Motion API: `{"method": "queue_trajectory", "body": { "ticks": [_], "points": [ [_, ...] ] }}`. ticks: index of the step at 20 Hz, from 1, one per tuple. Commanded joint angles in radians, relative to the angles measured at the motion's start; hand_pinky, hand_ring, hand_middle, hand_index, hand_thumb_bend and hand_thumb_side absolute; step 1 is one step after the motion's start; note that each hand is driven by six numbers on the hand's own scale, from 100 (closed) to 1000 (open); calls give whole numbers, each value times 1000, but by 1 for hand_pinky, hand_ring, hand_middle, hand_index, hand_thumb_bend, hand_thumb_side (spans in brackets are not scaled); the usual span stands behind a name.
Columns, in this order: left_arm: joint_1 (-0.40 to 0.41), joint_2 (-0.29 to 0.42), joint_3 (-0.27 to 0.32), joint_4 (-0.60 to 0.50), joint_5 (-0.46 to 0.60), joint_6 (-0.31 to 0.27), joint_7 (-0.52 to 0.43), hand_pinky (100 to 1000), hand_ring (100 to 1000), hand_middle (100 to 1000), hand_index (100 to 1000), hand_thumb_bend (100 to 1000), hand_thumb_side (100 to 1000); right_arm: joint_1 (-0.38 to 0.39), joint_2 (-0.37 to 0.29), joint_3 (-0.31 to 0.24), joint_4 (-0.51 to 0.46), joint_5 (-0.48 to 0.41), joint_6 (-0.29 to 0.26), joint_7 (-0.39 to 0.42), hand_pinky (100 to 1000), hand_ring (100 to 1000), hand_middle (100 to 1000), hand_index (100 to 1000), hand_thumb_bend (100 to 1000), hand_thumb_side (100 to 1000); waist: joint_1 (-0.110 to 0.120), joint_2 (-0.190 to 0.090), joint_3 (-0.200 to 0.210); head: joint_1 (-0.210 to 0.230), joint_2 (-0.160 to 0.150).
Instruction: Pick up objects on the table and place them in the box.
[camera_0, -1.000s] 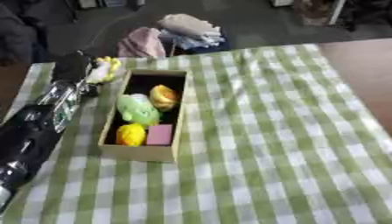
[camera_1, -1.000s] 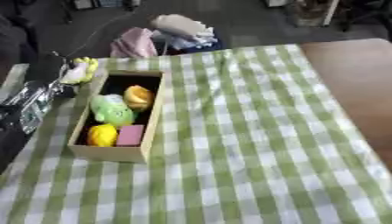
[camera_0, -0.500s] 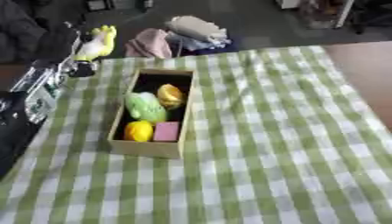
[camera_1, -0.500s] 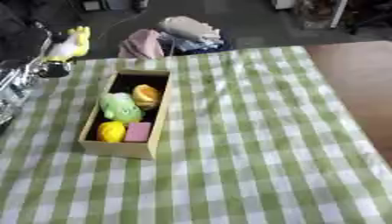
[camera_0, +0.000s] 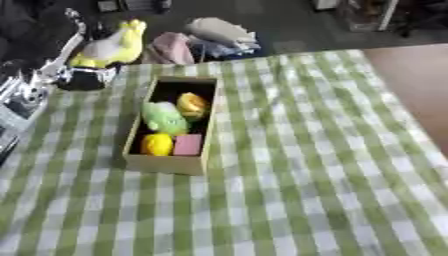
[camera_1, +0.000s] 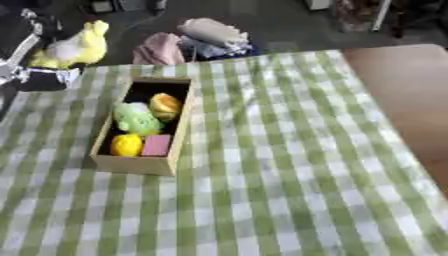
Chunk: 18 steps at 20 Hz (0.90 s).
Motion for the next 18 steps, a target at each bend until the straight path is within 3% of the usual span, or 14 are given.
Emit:
{"method": "queue_trajectory", "body": {
  "ticks": [1,7,14,18],
  "points": [
    [-8,-2,-29,-12,-15,-10,-55,650,531,510,658,251,150,-13,-23,6,-3,-1,-4,13,576,559,556,754,100,416,4,-36,4,-34,11],
    [-27,-33,-99,73,-80,-54,-142,682,596,599,733,305,202,-8,-20,11,6,1,8,4,562,549,546,745,100,412,-9,-45,6,-41,22],
    [-29,-62,-143,148,-172,-111,-252,780,765,801,874,455,471,-7,-17,14,9,5,15,-2,560,547,544,744,100,411,-11,-48,6,-42,27],
    [-17,-68,-135,145,-198,-124,-289,826,828,869,913,483,545,-7,-17,14,10,6,15,-2,560,547,544,744,100,411,-10,-49,6,-41,27]
  ]
}}
